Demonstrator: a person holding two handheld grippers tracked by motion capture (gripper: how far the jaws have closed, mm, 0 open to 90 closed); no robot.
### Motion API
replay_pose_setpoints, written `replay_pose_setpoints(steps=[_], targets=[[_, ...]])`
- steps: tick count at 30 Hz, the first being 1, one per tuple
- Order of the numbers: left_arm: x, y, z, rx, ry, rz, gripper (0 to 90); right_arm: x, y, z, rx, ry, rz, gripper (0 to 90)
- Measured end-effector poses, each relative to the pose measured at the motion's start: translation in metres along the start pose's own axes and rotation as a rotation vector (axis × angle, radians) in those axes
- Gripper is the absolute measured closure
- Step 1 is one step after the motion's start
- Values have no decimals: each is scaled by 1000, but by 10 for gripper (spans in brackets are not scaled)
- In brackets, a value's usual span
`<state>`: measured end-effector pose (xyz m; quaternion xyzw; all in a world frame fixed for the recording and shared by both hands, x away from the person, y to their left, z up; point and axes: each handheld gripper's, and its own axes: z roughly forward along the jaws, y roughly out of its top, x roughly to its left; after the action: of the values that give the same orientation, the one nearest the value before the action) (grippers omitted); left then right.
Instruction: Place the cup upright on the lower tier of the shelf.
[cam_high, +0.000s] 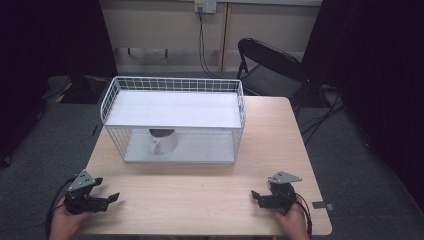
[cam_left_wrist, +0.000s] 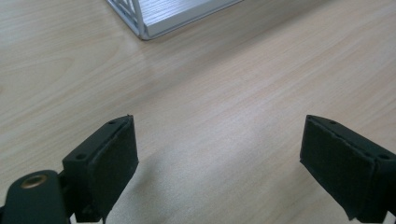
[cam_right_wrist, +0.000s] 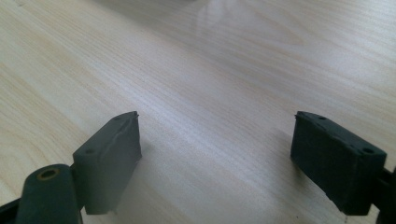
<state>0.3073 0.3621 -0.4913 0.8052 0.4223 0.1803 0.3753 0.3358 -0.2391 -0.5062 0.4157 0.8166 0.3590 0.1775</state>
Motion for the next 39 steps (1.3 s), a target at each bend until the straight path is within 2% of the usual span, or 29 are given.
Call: replay_pose_setpoints(steps=[24, 31, 39], targets=[[2, -10, 4, 54, 23, 43, 92, 0, 0, 0, 0, 0, 0, 153], [3, -12, 6, 45, 19, 24, 75, 0, 0, 0, 0, 0, 0, 153], [3, -12, 7, 62, 34, -7, 36, 0, 0, 0, 0, 0, 0, 153]])
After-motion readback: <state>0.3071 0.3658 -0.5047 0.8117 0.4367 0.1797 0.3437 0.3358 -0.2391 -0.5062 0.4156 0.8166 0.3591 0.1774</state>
